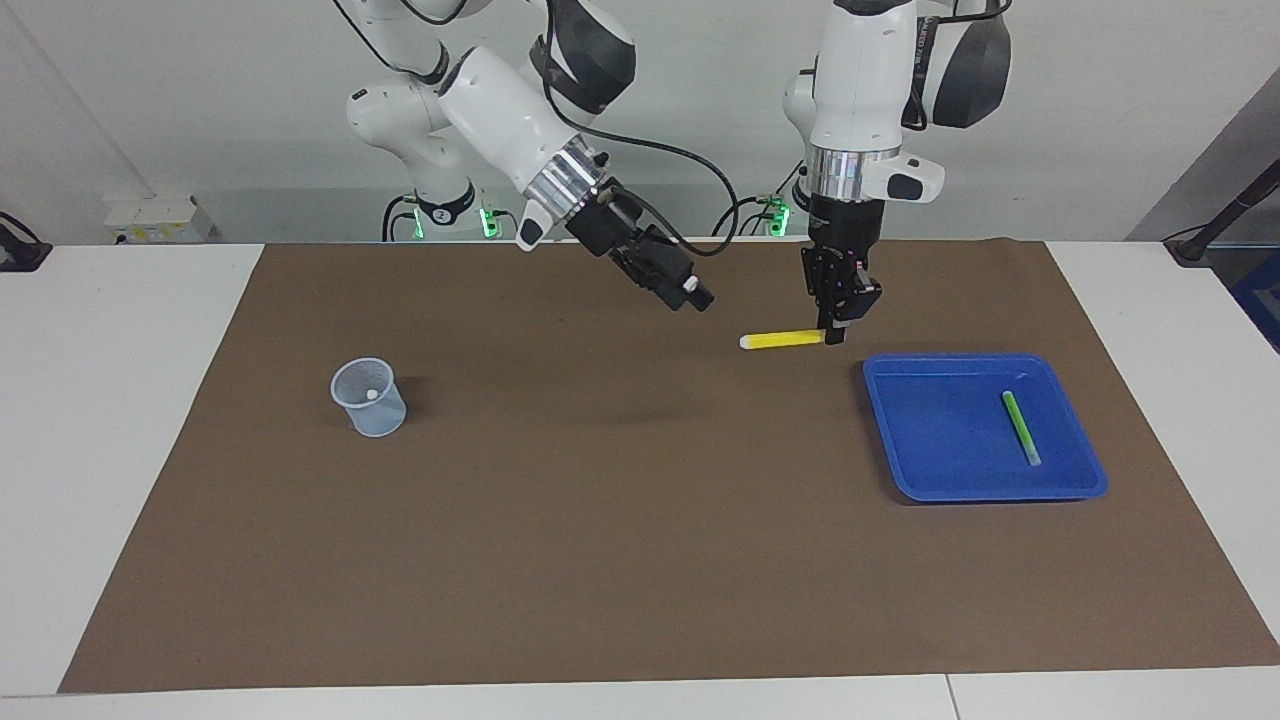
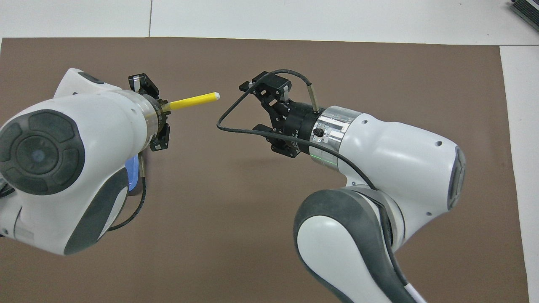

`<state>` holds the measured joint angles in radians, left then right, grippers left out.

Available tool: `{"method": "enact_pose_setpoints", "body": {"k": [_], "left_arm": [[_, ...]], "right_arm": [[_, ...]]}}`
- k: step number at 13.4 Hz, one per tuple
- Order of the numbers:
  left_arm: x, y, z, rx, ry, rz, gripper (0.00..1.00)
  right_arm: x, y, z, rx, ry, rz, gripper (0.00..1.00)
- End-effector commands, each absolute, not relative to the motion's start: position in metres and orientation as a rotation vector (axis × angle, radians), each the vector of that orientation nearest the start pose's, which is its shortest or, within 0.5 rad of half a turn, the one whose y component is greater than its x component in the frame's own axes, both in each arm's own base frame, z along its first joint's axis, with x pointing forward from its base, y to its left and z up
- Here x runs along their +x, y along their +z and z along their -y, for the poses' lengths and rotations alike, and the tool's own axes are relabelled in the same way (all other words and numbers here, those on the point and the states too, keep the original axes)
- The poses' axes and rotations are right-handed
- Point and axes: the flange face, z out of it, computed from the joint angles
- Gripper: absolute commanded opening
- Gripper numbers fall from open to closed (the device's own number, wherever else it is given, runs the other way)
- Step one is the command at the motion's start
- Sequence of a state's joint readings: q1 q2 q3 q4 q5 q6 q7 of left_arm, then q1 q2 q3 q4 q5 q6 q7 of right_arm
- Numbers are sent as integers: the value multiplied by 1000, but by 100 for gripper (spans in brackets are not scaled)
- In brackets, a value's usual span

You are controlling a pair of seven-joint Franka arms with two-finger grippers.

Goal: Transfer and insert pens with both arms
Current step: 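Bring the right gripper to the yellow pen held by the left gripper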

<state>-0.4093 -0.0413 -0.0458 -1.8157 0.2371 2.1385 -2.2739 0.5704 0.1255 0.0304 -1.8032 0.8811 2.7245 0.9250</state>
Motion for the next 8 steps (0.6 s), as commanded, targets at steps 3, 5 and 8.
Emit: {"method": "enact_pose_setpoints", "body": {"k": [3,5,8], "left_arm": [[512,589,253,1799,450,-2156,0],[512,589,253,1799,450,-2156,0],[512,589,253,1801,451,-2157,0]], "right_arm": [[552,545,-368,-1857,-98,-1056,100],[545,545,-378,-1849,-77,-1067,100],[547,546,-376,-1832,-90,-1075,78]]}}
